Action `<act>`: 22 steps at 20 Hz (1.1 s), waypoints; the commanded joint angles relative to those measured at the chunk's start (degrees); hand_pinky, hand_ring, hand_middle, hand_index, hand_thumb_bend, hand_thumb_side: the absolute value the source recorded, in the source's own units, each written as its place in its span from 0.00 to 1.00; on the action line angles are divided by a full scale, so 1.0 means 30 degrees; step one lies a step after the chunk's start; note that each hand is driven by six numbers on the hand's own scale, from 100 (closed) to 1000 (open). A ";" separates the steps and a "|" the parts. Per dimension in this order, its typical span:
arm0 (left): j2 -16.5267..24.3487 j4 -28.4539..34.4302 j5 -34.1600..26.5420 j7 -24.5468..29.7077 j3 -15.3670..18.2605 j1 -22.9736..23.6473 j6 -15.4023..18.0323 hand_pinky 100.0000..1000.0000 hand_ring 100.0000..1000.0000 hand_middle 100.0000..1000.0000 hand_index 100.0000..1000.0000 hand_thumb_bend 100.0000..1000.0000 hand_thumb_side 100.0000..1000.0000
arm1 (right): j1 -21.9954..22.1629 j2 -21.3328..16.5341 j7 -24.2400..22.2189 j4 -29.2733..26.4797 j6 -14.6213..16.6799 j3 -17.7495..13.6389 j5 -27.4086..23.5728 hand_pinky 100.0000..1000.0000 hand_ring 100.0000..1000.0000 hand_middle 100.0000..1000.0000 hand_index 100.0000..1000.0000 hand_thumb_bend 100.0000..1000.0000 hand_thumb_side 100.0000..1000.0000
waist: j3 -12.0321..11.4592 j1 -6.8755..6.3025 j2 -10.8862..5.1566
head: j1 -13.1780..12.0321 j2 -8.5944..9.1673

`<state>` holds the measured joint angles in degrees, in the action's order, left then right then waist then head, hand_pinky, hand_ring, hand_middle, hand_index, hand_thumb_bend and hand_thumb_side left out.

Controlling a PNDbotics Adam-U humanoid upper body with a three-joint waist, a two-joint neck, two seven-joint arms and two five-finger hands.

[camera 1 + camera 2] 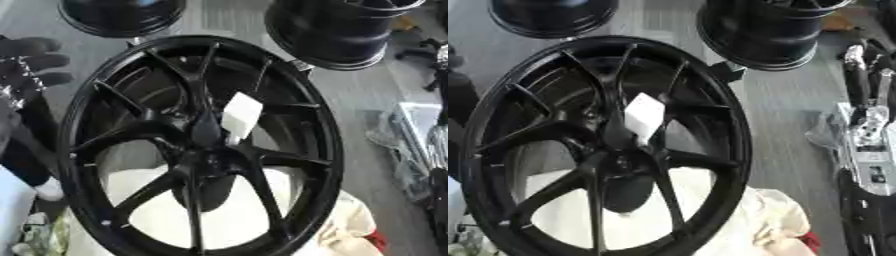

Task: Pull the pin out of the wheel hub.

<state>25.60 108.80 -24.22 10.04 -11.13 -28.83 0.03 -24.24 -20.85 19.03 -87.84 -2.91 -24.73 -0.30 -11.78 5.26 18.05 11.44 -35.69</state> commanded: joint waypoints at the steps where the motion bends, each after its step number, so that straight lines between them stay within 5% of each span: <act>1: 0.0296 0.0257 0.0098 -0.0062 0.0129 -0.0294 0.0013 0.80 0.81 0.75 0.73 0.16 0.75 | -0.0401 -0.0756 -0.0109 -0.0156 -0.0034 0.0041 0.0036 0.87 0.73 0.68 0.77 0.00 0.64 | -0.0027 -0.0040 -0.0484 | -0.0110 0.0278; 6: 0.0455 0.0204 0.0159 -0.0084 0.0130 -0.0110 -0.0025 0.80 0.81 0.75 0.73 0.16 0.75 | -0.1139 -0.2299 -0.0749 0.0612 0.0149 0.0551 -0.0575 0.87 0.74 0.69 0.78 0.00 0.61 | 0.0071 0.0083 -0.0594 | -0.0057 0.0322; 12: 0.0705 0.0181 0.0269 -0.0063 0.0105 0.0094 0.0008 0.80 0.81 0.75 0.73 0.16 0.75 | -0.2553 -0.5028 -0.2214 0.1863 0.0853 0.2180 -0.1194 0.88 0.75 0.70 0.79 0.00 0.43 | 0.0212 0.0218 -0.0709 | -0.0052 0.0131; 17: 0.0874 0.0143 0.0374 -0.0022 0.0065 0.0246 0.0008 0.80 0.81 0.75 0.73 0.16 0.75 | -0.4226 -0.7549 -0.3737 0.2821 0.1254 0.4414 -0.0463 0.87 0.76 0.70 0.80 0.00 0.28 | 0.0275 0.0412 -0.0834 | -0.0080 -0.0117; 22: 0.0950 0.0141 0.0457 0.0101 -0.0058 0.0213 -0.0043 0.80 0.81 0.75 0.73 0.16 0.75 | -0.5760 -1.1678 -0.6684 0.4198 0.2443 0.6851 -0.0638 0.87 0.77 0.71 0.80 0.00 0.10 | 0.0101 0.0561 -0.0831 | 0.0156 -0.0155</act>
<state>26.80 108.70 -23.11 10.13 -11.38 -27.68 -0.09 -40.44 -50.67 0.94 -75.74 3.54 -5.30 -2.23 -11.49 7.17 17.07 11.62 -36.14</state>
